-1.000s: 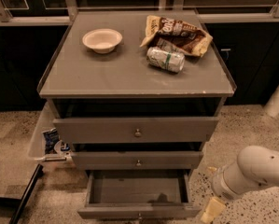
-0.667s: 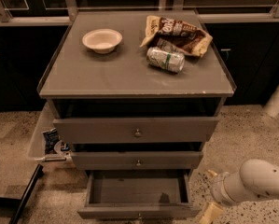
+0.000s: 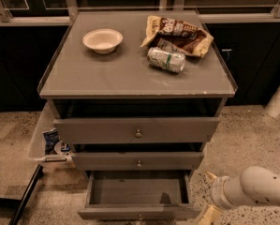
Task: Close bottom drawer
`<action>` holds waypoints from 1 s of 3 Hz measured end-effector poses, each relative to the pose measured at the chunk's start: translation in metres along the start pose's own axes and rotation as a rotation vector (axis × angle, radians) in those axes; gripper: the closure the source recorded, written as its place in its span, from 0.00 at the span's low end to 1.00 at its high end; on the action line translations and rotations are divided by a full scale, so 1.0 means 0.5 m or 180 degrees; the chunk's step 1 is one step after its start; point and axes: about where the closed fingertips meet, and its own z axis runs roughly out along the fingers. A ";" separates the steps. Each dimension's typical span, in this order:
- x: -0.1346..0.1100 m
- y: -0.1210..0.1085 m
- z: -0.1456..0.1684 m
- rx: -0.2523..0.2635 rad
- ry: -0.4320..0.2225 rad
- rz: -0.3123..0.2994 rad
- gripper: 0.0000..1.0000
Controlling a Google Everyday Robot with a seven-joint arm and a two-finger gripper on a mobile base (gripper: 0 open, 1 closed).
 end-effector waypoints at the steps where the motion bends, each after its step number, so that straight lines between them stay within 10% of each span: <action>1: 0.006 0.008 0.042 -0.0044 -0.0124 -0.0074 0.00; 3: 0.077 -0.003 0.227 -0.0319 -0.0321 -0.0113 0.13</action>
Offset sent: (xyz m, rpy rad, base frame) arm 0.0172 0.0184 -0.1445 0.1355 0.0453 0.1036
